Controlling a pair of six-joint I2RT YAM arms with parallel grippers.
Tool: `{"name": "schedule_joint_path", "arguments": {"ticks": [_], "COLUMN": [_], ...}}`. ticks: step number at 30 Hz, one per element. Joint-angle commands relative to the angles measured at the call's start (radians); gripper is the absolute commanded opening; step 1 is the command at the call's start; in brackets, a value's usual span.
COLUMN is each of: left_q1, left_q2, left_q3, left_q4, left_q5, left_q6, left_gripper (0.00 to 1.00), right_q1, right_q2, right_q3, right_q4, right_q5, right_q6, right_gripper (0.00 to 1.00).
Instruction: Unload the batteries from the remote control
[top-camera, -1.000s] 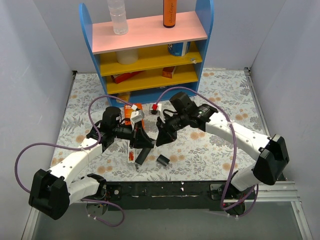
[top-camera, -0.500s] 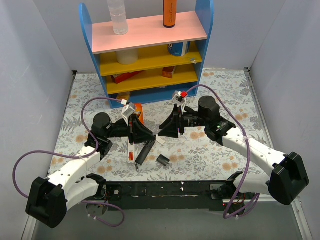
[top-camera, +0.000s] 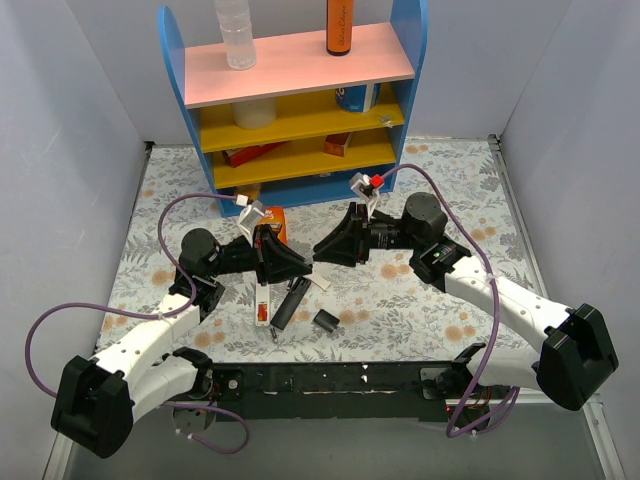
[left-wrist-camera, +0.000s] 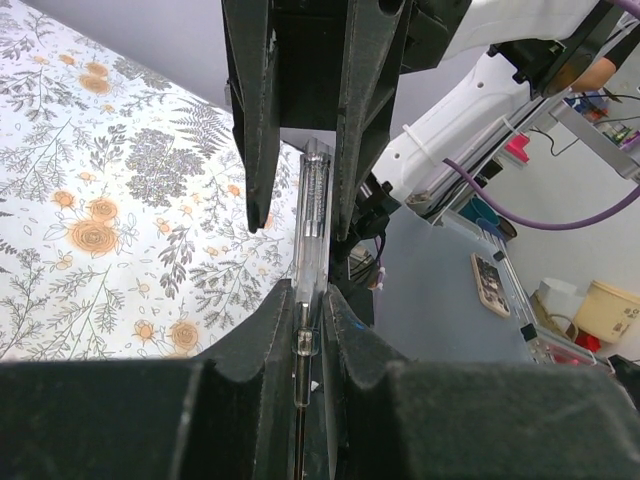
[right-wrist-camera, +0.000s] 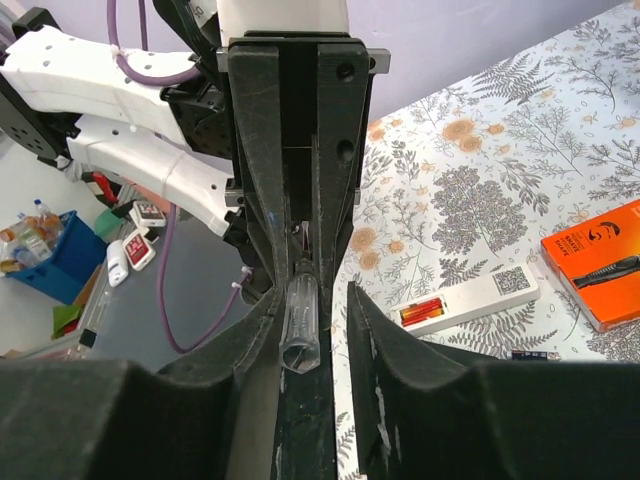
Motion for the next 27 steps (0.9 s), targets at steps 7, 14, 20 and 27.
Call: {"name": "schedule_joint_path", "arguments": {"ticks": [7, 14, 20, 27], "left_q1": [-0.002, -0.002, 0.015, 0.239], "left_q2": [0.001, -0.068, -0.105, 0.019], "left_q3": [0.031, 0.155, 0.246, 0.359], "left_q4": [-0.054, -0.527, -0.71, -1.016], "left_q5": [-0.071, -0.278, -0.607, -0.706], "left_q6": [0.016, 0.242, 0.147, 0.052], "left_gripper": [0.26, 0.98, 0.98, 0.94], "right_q1": [-0.001, -0.001, -0.001, 0.091], "right_q2": [-0.031, -0.031, -0.043, 0.035], "right_q3": [-0.011, 0.061, 0.058, 0.152], "right_q4": [0.071, -0.162, -0.153, -0.354], "right_q5": [-0.018, 0.068, 0.125, 0.266], "right_q6": [-0.003, -0.222, -0.346, -0.567], "right_gripper": [0.01, 0.01, 0.01, 0.01]}}
